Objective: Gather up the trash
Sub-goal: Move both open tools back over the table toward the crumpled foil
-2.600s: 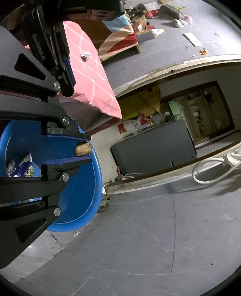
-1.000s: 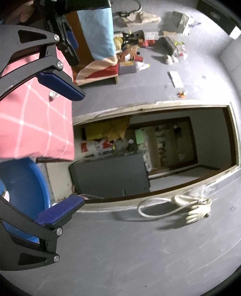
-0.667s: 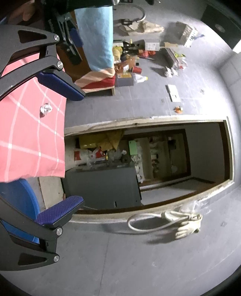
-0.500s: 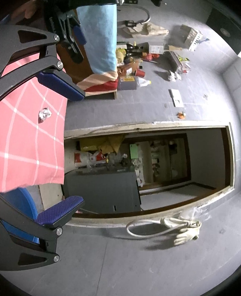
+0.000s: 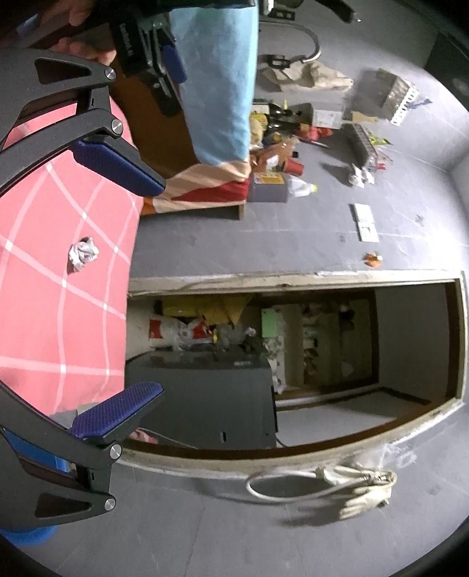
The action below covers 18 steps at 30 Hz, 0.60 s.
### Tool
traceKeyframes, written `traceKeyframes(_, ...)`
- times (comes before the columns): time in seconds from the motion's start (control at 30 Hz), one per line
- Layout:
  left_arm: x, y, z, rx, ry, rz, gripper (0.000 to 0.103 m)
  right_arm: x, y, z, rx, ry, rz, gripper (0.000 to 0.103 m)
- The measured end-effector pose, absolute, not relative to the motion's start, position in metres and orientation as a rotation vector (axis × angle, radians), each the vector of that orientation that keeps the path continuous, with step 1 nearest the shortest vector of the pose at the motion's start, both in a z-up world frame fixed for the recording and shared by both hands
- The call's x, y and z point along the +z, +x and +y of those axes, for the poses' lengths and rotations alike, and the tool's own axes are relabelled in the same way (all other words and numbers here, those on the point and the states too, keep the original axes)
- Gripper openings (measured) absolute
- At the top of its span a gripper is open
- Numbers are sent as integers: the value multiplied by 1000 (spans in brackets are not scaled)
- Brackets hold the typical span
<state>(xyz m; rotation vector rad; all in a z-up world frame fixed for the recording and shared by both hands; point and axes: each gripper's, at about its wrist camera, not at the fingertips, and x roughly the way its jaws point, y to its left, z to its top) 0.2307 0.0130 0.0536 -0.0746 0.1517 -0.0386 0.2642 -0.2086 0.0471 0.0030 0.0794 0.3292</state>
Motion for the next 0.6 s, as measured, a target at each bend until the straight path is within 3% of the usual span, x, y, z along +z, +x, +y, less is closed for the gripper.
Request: traceKeyframes(0.6,27,269,36,24,-68,285,100,9,333,-176,391,-54,380,103)
